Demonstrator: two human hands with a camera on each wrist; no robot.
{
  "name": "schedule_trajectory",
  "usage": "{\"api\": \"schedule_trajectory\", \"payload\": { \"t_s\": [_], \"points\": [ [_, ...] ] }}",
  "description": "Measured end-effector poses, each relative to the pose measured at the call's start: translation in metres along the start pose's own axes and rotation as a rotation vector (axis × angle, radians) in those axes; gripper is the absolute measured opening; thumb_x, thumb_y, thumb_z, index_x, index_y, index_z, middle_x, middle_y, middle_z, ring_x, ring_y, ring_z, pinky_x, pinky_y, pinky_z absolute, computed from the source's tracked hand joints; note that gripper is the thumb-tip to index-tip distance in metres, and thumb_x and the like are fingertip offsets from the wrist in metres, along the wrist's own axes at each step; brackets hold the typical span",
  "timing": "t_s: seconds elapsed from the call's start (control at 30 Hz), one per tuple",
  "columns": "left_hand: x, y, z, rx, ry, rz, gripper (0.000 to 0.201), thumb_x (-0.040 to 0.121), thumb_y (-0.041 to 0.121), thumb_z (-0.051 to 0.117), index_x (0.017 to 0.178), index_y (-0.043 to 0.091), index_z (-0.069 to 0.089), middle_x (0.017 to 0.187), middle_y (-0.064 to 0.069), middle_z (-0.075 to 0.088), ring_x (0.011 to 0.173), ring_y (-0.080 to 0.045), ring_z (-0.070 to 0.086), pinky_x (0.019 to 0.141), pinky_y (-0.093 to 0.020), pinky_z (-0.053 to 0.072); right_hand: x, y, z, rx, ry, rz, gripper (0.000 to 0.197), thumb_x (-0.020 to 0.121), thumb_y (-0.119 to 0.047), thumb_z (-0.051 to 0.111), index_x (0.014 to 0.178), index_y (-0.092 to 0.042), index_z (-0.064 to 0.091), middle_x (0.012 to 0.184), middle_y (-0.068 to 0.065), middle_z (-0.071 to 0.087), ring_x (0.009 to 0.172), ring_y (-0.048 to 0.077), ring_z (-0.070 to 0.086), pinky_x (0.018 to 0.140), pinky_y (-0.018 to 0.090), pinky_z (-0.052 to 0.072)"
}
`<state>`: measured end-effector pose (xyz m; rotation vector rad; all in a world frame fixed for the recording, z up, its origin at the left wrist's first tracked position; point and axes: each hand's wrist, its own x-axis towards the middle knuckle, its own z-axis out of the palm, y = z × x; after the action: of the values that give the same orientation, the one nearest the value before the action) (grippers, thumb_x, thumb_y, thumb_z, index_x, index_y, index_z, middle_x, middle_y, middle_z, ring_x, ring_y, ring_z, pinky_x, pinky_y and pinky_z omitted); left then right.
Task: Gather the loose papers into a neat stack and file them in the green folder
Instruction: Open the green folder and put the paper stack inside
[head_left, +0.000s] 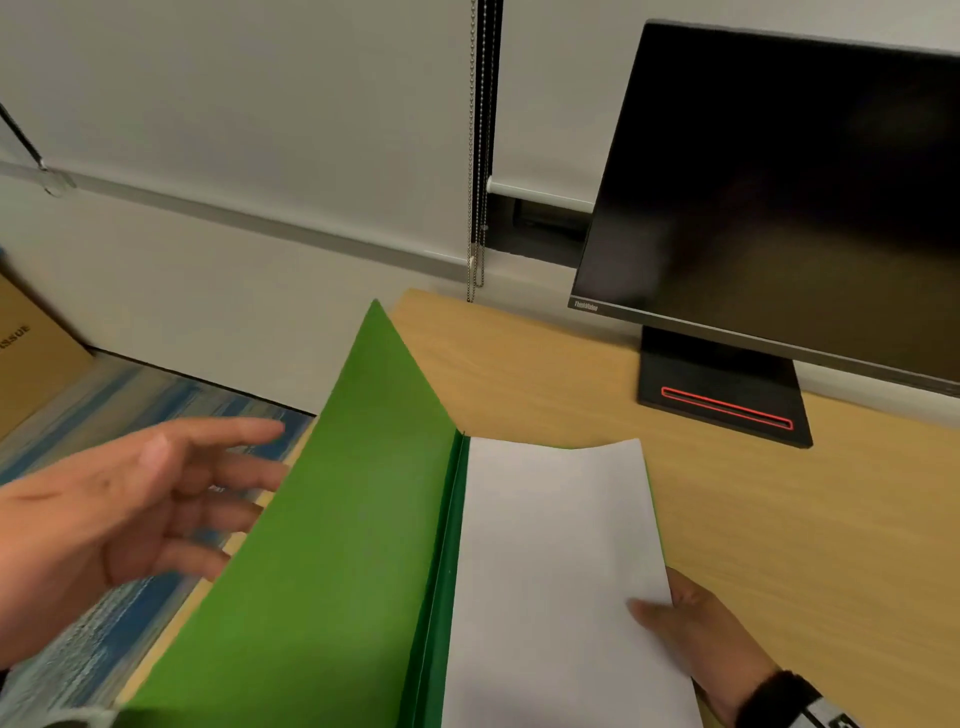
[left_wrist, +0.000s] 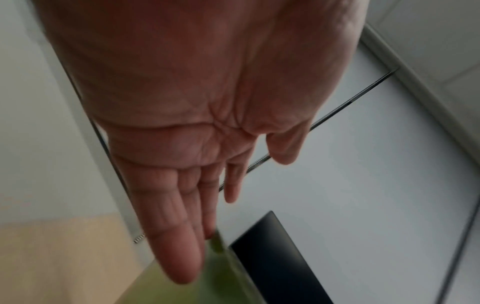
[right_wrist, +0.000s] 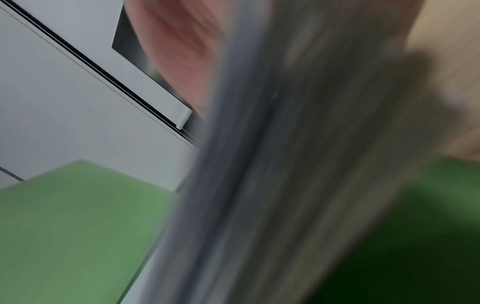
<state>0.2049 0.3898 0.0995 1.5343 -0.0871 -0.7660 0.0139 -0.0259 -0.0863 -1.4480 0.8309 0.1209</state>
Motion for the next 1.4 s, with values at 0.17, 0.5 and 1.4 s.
{"api": "schedule_trajectory", "payload": {
  "t_s": [0.17,0.5,1.4],
  "points": [
    [-0.002,-0.007,0.049,-0.045,-0.479,-0.044,0.081,0.081,0.068,0.067,0.144,0.019,0.056,0.142,-0.023,0.060,0.125,-0.043,0.061,0.096,-0.052,0.056,-0.006,-0.008,0.004,-0.019,0.005,0.043,0.032,0.090,0.008,0.061,0.116,-0.010,0.069,0.107,0.009,0.080,0.087,0.020,0.078,0.069,0.028,0.059],
    [0.055,-0.119,0.151,1.329,-0.520,0.113,0.093,0.070,0.091,0.012,0.141,0.046,0.054,0.155,0.015,0.044,0.142,-0.010,0.032,0.118,-0.035,0.036,-0.027,-0.021,-0.001,-0.047,-0.071,0.063,0.020,0.099,-0.004,0.054,0.113,-0.013,0.066,0.094,0.006,0.079,0.071,0.014,0.078,0.060,0.025,0.058],
    [0.072,-0.158,0.172,0.026,-0.034,-0.246,0.044,0.087,-0.021,0.056,0.123,0.003,0.065,0.113,-0.019,0.078,0.106,-0.037,0.073,0.100,-0.053,0.052,-0.070,0.018,-0.055,0.178,-0.155,0.084,0.070,0.062,-0.038,0.089,0.120,-0.007,0.068,0.118,0.013,0.076,0.111,0.033,0.071,0.105,0.052,0.048]
  ]
}}
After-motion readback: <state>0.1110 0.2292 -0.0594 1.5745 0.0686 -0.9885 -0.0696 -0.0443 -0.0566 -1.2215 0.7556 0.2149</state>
